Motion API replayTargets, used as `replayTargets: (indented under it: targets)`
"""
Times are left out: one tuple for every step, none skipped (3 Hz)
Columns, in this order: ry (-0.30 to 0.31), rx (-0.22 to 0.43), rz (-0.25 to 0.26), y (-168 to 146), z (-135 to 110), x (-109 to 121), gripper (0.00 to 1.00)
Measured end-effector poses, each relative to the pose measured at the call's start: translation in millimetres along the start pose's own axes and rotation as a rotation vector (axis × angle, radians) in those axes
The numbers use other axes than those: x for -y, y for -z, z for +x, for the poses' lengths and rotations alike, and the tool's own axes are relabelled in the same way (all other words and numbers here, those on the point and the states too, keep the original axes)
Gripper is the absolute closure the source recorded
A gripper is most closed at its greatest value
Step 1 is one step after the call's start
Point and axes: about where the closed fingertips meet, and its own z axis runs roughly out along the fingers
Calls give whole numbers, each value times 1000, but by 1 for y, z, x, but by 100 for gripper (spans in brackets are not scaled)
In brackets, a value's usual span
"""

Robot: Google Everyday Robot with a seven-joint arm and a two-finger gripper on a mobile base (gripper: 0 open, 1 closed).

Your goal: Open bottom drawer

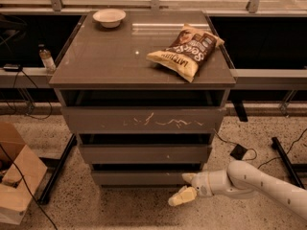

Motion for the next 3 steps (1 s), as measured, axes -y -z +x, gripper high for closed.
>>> replayTargets:
  targets:
    - [-50, 5, -43, -26, 20, 28, 0]
    - [-50, 5, -43, -26, 20, 28, 0]
    - [-75, -5, -60, -44, 27, 30, 0]
